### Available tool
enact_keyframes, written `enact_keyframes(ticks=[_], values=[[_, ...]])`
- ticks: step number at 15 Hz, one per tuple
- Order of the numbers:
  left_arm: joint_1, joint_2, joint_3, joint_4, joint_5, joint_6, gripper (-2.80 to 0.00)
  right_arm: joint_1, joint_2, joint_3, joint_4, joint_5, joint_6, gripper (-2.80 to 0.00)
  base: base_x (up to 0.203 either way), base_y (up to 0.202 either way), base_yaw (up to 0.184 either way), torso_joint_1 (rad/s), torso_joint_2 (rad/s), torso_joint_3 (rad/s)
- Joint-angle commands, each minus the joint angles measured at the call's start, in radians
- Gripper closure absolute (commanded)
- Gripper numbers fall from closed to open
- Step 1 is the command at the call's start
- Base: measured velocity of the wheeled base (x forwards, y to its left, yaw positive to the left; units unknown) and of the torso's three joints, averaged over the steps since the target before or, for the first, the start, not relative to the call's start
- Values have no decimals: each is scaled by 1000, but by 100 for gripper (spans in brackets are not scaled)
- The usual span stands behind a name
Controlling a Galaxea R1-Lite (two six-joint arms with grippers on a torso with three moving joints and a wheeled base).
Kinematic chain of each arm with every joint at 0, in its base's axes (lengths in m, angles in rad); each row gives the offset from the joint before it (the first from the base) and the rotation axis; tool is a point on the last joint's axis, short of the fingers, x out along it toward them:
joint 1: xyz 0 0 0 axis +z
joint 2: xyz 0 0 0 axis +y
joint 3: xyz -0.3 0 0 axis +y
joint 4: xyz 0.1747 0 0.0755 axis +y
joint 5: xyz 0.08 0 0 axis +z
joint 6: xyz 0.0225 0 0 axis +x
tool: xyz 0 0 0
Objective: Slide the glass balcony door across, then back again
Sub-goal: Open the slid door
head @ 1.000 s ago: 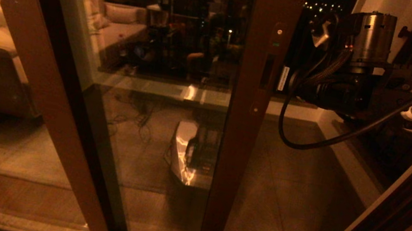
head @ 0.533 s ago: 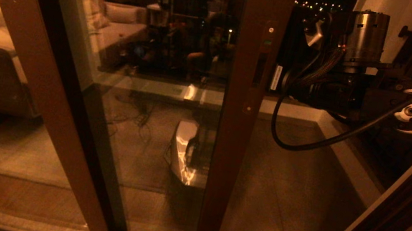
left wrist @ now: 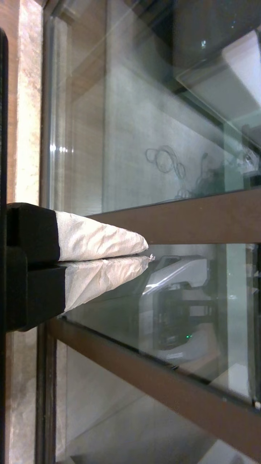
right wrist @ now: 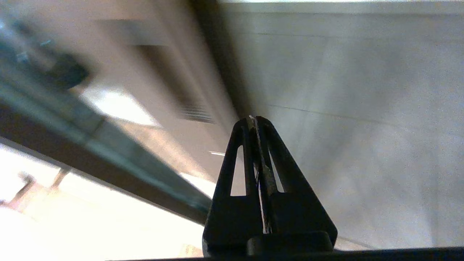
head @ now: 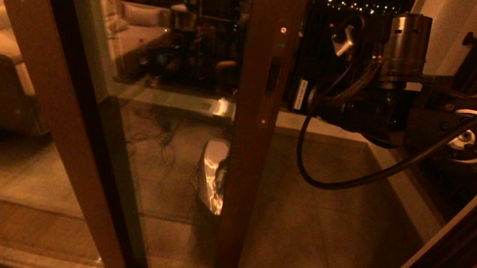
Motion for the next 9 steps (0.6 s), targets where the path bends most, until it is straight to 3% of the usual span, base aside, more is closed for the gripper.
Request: enact_keyframes(ticks=[1, 6, 9], values=[[1, 0, 0, 0, 0, 0, 0, -18, -74, 64, 1, -22, 2, 0, 0, 0, 0, 0, 0, 0], [1, 0, 0, 0, 0, 0, 0, -81, -366, 276, 17, -27, -7, 0, 0, 0, 0, 0, 0, 0], [1, 0, 0, 0, 0, 0, 0, -95, -588, 413, 78, -72, -43, 0, 0, 0, 0, 0, 0, 0]])
